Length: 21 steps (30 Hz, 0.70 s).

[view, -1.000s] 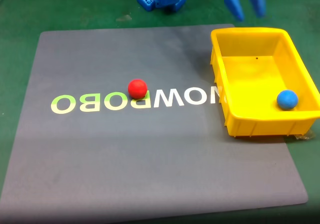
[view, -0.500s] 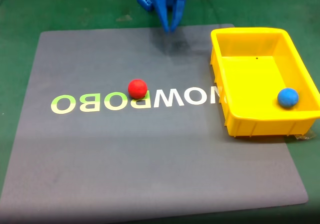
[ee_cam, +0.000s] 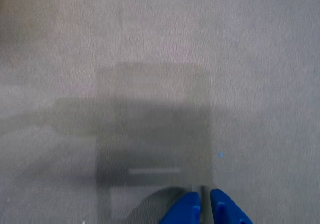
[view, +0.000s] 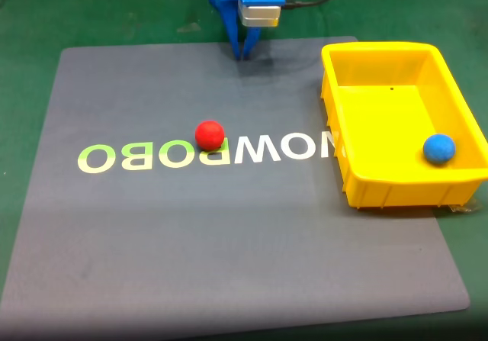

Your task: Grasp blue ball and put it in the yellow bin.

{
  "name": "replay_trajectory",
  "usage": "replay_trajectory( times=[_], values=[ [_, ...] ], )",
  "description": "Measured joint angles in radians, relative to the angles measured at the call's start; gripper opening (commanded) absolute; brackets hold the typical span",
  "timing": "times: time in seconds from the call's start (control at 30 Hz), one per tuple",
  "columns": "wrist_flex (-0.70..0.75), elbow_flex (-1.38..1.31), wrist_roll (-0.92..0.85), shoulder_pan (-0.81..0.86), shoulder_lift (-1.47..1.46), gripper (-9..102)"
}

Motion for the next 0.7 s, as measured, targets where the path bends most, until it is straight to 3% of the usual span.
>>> replay_trajectory(
  times=[0.7],
  values=[
    [0.075, 0.035, 0.012, 0.003, 0.008, 0]
  ],
)
